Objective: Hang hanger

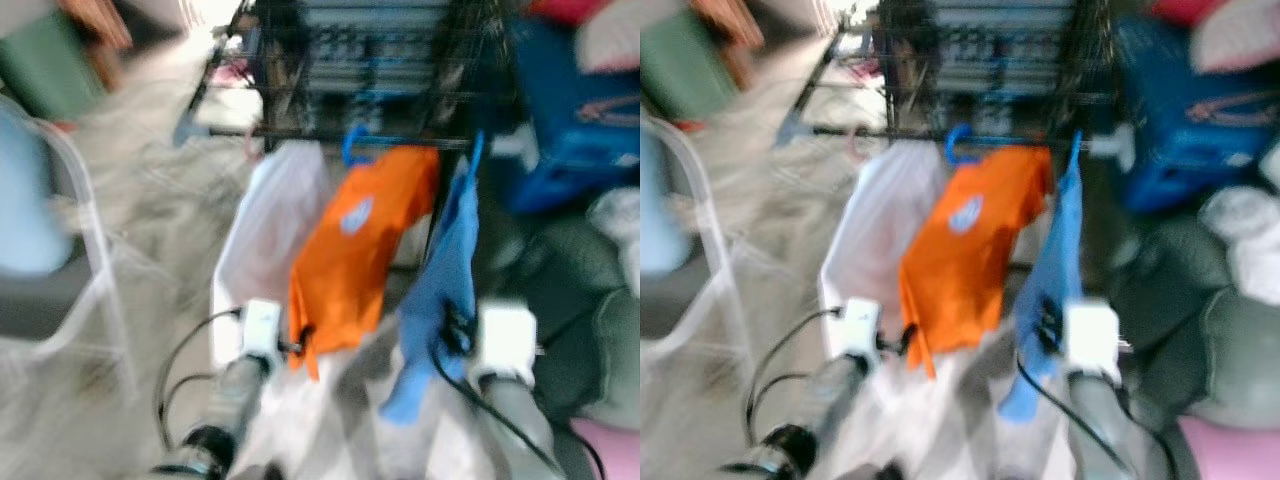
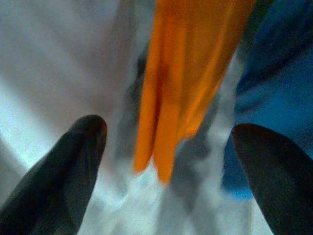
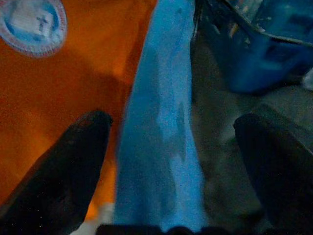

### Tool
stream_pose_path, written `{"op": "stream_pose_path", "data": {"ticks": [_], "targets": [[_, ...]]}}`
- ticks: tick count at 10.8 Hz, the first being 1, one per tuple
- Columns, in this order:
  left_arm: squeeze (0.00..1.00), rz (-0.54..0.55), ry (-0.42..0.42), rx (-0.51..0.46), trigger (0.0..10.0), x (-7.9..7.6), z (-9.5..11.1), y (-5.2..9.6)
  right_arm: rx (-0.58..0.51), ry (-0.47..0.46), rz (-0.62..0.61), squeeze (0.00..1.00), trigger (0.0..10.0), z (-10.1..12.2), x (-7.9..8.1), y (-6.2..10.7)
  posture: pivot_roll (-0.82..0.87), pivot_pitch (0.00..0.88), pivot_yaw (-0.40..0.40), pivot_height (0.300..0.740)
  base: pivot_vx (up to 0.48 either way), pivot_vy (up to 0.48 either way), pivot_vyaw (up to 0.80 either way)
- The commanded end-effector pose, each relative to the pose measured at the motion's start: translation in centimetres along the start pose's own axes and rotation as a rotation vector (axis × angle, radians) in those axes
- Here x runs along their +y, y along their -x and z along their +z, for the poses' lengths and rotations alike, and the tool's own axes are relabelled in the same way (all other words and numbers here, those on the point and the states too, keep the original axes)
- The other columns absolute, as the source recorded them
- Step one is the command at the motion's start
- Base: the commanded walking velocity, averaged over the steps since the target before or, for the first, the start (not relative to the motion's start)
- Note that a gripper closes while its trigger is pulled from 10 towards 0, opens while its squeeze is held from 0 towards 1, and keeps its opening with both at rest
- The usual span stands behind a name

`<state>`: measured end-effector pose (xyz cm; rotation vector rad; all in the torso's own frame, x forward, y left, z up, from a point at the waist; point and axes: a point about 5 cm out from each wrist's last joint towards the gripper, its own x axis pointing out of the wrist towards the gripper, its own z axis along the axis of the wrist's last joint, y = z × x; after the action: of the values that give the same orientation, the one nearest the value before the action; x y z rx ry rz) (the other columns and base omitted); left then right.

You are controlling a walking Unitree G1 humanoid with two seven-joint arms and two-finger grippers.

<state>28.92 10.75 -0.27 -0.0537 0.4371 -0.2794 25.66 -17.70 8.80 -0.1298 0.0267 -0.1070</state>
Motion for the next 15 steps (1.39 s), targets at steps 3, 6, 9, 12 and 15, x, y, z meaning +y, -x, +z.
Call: {"op": "stream_pose_path", "data": {"ticks": [3,6,9,12,15], "targets": [[0.0,-0.013,-0.046,0.007,10.0,-0.4,0.0,-0.1,0.065,-0.024,0.106,0.0,10.0,-1.4,1.8,0.0,-0.29,0.078,0.091,0.74,-0.131,0.0,0.0],[0.0,0.136,-0.015,-0.061,10.0,2.7,1.4,0.2,0.114,-0.004,0.22,0.0,10.0,-3.2,4.4,-0.1,-0.21,0.047,0.051,0.74,0.0,0.0,0.0],[0.0,0.208,-0.025,-0.107,10.0,5.0,1.4,1.2,0.101,0.006,0.231,0.0,10.0,-3.3,5.1,-1.7,-0.12,0.037,0.037,0.74,0.0,0.0,0.0],[0.0,0.214,-0.051,-0.127,10.0,5.2,1.5,1.4,0.107,0.01,0.244,0.0,10.0,-3.6,5.5,-2.8,-0.08,0.001,0.026,0.74,0.0,0.0,0.0],[0.0,0.197,-0.039,-0.146,10.0,4.7,1.9,1.2,0.114,-0.03,0.152,0.0,10.0,-3.5,4.4,-3.3,-0.08,0.017,0.021,0.74,0.0,0.228,0.0]]}}
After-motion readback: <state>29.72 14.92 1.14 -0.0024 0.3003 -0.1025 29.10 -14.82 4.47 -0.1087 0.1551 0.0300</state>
